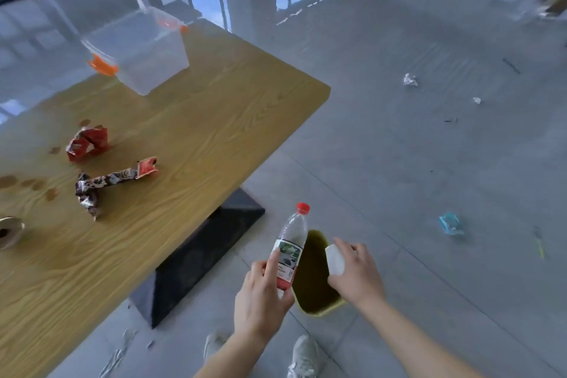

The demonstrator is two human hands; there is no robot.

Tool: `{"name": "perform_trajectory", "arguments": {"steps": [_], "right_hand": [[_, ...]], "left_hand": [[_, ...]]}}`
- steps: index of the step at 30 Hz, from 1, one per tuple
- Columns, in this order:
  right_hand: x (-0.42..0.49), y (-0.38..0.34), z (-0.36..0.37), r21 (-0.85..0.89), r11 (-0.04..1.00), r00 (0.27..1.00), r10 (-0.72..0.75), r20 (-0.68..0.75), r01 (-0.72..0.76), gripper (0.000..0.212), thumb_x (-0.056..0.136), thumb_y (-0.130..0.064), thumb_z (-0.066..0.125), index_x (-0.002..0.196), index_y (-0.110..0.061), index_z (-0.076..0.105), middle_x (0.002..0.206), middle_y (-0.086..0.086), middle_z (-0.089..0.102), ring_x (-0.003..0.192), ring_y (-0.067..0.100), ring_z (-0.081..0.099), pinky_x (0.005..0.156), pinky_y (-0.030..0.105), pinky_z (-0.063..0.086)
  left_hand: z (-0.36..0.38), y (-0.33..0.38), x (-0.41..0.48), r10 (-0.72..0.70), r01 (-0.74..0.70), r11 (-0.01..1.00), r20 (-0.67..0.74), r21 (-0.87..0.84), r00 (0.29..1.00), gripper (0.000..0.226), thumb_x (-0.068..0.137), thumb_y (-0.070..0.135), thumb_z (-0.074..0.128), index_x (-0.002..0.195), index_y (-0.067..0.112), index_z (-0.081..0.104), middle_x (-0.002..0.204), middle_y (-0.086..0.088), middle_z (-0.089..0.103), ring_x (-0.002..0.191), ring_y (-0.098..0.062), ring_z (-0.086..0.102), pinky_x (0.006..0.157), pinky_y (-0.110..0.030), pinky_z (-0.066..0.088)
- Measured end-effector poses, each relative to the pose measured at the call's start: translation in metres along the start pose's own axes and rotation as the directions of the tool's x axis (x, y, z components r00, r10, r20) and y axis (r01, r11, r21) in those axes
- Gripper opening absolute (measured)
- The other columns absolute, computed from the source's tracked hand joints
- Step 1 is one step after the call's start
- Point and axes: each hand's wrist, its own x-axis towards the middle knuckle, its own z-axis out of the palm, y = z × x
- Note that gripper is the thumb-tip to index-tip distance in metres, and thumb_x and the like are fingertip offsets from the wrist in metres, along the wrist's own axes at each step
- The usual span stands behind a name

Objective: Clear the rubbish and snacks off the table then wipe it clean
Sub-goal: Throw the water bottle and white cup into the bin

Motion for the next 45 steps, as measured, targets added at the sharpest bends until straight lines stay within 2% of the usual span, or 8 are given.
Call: {"name": "perform_trajectory", "arguments": {"steps": [4, 8, 15, 21, 23, 30, 39, 45], "right_hand": [[0.028, 0.037, 0.049, 0.011, 0.996, 0.995, 0.092, 0.049, -0.093, 0.084, 0.070, -0.031, 0.074, 0.146, -0.034, 0.037, 0.135, 0.005, 0.042, 0.118, 0.027, 0.052, 0.096, 0.031, 0.042], [0.061, 0.073, 0.110, 0.085, 0.981, 0.979, 0.163, 0.120, -0.174, 0.084, 0.072, -0.030, 0.073, 0.147, -0.032, 0.034, 0.137, 0.006, 0.040, 0.119, 0.029, 0.050, 0.095, 0.036, 0.046], [0.122, 0.121, 0.206, 0.080, 0.957, 0.950, 0.261, 0.171, -0.278, 0.087, 0.073, -0.031, 0.073, 0.148, -0.034, 0.030, 0.137, 0.003, 0.038, 0.122, 0.024, 0.046, 0.099, 0.035, 0.044], [0.168, 0.138, 0.259, 0.012, 0.967, 0.956, 0.248, 0.157, -0.253, 0.080, 0.081, -0.032, 0.069, 0.150, -0.033, 0.027, 0.140, 0.004, 0.038, 0.119, 0.027, 0.045, 0.100, 0.035, 0.043], [0.177, 0.143, 0.271, 0.001, 0.970, 0.961, 0.239, 0.137, -0.242, 0.079, 0.083, -0.032, 0.069, 0.150, -0.032, 0.027, 0.140, 0.004, 0.039, 0.118, 0.027, 0.044, 0.098, 0.035, 0.044], [0.186, 0.162, 0.293, -0.009, 0.972, 0.969, 0.236, 0.071, -0.236, 0.071, 0.090, -0.036, 0.062, 0.151, -0.027, 0.026, 0.143, 0.006, 0.038, 0.120, 0.028, 0.043, 0.099, 0.035, 0.044], [0.180, 0.172, 0.290, -0.013, 0.976, 0.973, 0.216, 0.083, -0.216, 0.064, 0.092, -0.033, 0.063, 0.149, -0.025, 0.035, 0.146, 0.002, 0.039, 0.126, 0.025, 0.043, 0.105, 0.035, 0.043], [0.172, 0.160, 0.267, -0.031, 0.983, 0.978, 0.185, 0.100, -0.183, 0.063, 0.093, -0.034, 0.060, 0.149, -0.024, 0.034, 0.145, 0.002, 0.041, 0.126, 0.024, 0.043, 0.107, 0.034, 0.038]], "left_hand": [[0.070, -0.023, 0.026, -0.083, 0.079, 0.996, 0.159, 0.032, 0.984, 0.081, 0.083, 0.052, 0.061, 0.147, 0.044, 0.012, 0.115, 0.005, 0.048, 0.088, -0.011, 0.053, 0.068, -0.025, 0.054], [0.137, -0.052, 0.056, -0.150, 0.120, 0.985, 0.269, 0.124, 0.952, 0.080, 0.084, 0.055, 0.062, 0.148, 0.038, 0.018, 0.116, 0.001, 0.053, 0.091, -0.013, 0.053, 0.073, -0.028, 0.055], [0.230, -0.075, 0.120, -0.182, 0.104, 0.965, 0.331, 0.240, 0.926, 0.070, 0.079, 0.049, 0.061, 0.140, 0.032, 0.031, 0.112, -0.004, 0.057, 0.094, -0.021, 0.057, 0.071, -0.033, 0.055], [0.284, -0.084, 0.160, -0.219, 0.126, 0.948, 0.314, 0.291, 0.924, 0.064, 0.083, 0.045, 0.060, 0.140, 0.030, 0.035, 0.109, -0.003, 0.054, 0.087, -0.018, 0.049, 0.061, -0.029, 0.045], [0.298, -0.087, 0.168, -0.204, 0.102, 0.942, 0.303, 0.320, 0.931, 0.061, 0.086, 0.043, 0.060, 0.140, 0.028, 0.036, 0.111, -0.004, 0.055, 0.090, -0.019, 0.052, 0.063, -0.029, 0.047], [0.331, -0.095, 0.180, -0.032, -0.061, 0.926, 0.239, 0.372, 0.971, 0.054, 0.096, 0.045, 0.052, 0.144, 0.024, 0.038, 0.123, -0.004, 0.057, 0.105, -0.022, 0.055, 0.091, -0.033, 0.047], [0.328, -0.105, 0.176, 0.090, -0.184, 0.903, 0.249, 0.389, 0.964, 0.047, 0.097, 0.043, 0.047, 0.140, 0.025, 0.042, 0.126, -0.002, 0.055, 0.112, -0.022, 0.051, 0.103, -0.038, 0.044], [0.292, -0.102, 0.170, 0.110, -0.192, 0.893, 0.218, 0.406, 0.970, 0.045, 0.096, 0.041, 0.042, 0.138, 0.025, 0.043, 0.126, -0.002, 0.054, 0.113, -0.024, 0.049, 0.102, -0.039, 0.042]]}}
